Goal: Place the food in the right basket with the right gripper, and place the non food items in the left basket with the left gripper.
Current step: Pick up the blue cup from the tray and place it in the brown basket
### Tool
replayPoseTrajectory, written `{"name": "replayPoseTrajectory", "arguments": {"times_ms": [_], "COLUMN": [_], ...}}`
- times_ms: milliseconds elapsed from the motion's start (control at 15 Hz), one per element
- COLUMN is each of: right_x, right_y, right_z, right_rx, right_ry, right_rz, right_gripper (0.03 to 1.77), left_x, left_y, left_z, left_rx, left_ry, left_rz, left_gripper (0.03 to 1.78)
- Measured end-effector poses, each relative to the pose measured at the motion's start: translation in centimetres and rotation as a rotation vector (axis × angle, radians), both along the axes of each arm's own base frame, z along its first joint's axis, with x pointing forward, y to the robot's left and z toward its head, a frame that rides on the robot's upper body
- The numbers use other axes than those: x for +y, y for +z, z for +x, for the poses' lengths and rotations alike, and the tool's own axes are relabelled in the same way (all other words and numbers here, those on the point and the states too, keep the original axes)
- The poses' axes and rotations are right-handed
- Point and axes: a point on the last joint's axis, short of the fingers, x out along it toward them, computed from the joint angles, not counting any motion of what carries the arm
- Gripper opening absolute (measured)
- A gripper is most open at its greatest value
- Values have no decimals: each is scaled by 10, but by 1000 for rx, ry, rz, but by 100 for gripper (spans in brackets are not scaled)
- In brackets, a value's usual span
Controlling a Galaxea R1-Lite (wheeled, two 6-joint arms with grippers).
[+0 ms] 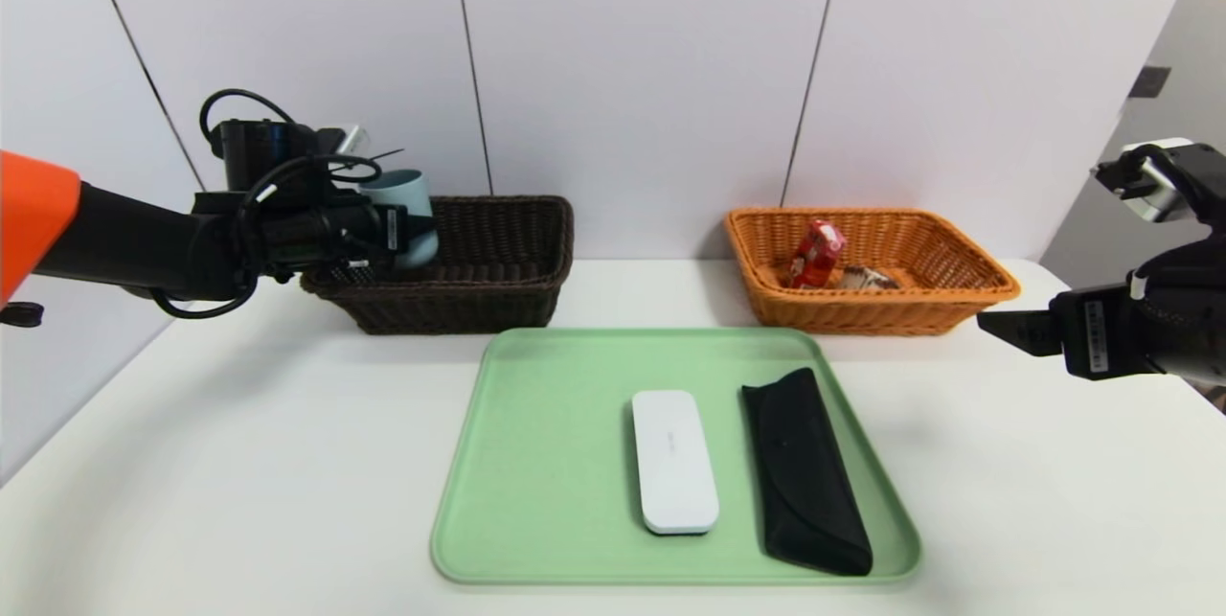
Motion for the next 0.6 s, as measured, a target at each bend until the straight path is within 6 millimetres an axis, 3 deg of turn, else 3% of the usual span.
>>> {"name": "replayPoseTrajectory", "arguments": {"times_ms": [600], "right_x": [0], "right_y": [0], "right_z": [3], "right_rx": [3], "right_ry": [-2], "right_rz": [1], "right_gripper": [170], "left_x": [-1], "left_y": [-20], "left_z": [9], "left_rx": [45], "left_ry": [3], "left_rz": [2], "left_gripper": [111]}}
